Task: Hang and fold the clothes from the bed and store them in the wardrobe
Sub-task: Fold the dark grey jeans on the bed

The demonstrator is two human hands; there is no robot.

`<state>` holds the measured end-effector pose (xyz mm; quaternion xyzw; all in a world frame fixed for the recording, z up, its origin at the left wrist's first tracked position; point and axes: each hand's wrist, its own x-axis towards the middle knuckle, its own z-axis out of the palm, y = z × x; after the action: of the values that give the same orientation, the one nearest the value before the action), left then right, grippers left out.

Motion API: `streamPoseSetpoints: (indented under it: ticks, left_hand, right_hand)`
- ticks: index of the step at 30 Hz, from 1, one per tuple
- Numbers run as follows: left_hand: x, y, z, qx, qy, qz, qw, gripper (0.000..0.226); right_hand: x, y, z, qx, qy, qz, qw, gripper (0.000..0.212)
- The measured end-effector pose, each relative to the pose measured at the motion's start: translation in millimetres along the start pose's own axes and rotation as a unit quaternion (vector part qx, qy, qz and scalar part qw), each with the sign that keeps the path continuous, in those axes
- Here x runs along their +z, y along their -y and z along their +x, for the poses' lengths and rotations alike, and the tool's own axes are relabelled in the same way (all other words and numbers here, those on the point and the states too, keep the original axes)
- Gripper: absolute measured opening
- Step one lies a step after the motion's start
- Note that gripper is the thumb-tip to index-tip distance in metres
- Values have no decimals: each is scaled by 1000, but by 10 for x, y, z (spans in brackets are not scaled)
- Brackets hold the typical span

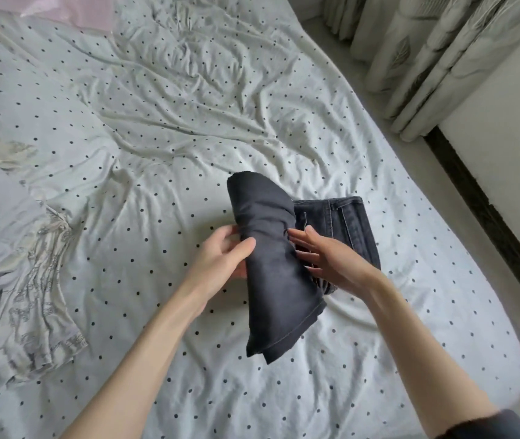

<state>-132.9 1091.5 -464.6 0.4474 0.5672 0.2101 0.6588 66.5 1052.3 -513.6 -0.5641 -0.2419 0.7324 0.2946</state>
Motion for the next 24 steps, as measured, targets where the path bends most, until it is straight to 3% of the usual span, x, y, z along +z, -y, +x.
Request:
streamPoseSetpoints:
  ticks: [2,4,7,9,11,15,20,24]
  left_hand:
    - [302,-139,35,47,53,39,997,43]
    - [624,-158,135,101,55,192,975,60]
    - [1046,-90,264,198,10,401,894,74]
    - [1276,12,330,227,38,479,847,79]
    - [1386,158,392,229,76,519,820,83]
    - [1411,388,647,208,133,558,793,81]
    - [1323,566,826,257,88,588,762,65]
    - [1103,812,999,261,44,618,741,67]
  right_hand:
    - [-250,109,-170,-22,-34,42,998,41]
    - [-427,203,-343,-57,-106,38,992,37]
    - [-577,256,-536,-82,-169,-25,982,28]
    - [-658,238,-572,-72,-195,-82,975,21]
    - [-707,184,-520,-64,-250,-142,956,17]
    - [-766,-56,-300,-21,-377,-266,887,45]
    - [-749,-307,-31,-68,-461,-407,786,53]
    - [-773,-502,232,-64,-446,-407,794,57]
